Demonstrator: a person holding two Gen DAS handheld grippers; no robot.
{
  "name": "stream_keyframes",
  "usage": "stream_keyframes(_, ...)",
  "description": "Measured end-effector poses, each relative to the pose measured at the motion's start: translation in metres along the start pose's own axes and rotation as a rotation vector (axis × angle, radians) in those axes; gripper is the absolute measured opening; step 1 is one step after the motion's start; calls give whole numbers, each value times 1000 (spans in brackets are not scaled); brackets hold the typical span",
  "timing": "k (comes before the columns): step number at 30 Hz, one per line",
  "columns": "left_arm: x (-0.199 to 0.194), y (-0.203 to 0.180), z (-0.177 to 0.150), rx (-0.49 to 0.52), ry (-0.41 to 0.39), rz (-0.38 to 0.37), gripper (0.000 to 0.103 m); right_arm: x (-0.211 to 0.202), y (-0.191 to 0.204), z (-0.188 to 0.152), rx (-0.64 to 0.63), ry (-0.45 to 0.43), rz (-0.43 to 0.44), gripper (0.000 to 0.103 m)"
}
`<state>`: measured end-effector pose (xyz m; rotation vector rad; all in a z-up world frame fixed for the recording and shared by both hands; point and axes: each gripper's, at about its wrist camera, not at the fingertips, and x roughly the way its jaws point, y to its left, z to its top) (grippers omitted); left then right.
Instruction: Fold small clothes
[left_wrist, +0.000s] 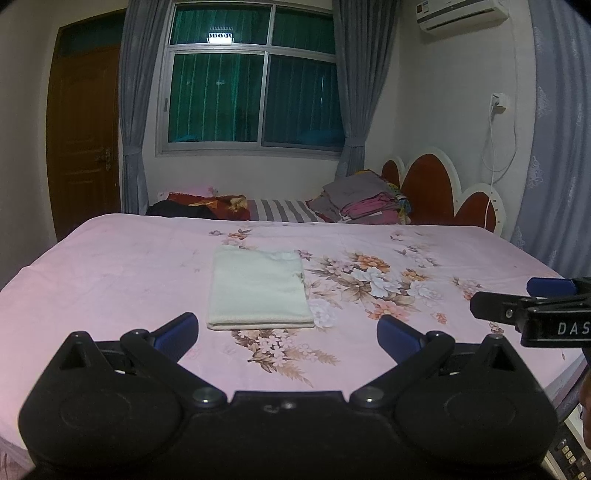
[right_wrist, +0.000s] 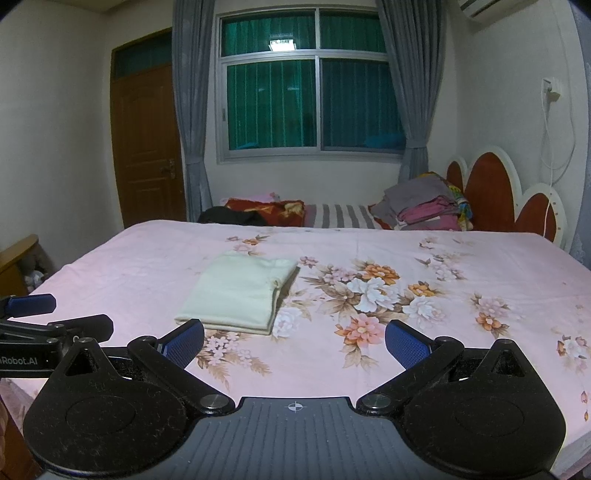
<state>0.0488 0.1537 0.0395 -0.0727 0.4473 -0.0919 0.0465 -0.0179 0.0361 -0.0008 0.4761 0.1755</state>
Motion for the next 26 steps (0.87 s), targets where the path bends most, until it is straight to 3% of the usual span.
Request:
stream_keyframes(19,0,1,1,47,-7,10,102,3,-1,-1,-3,4,2,103)
stream_keyframes(26,-1,7,5,14,-22,9,103,3,-2,-2,-4,4,4,103)
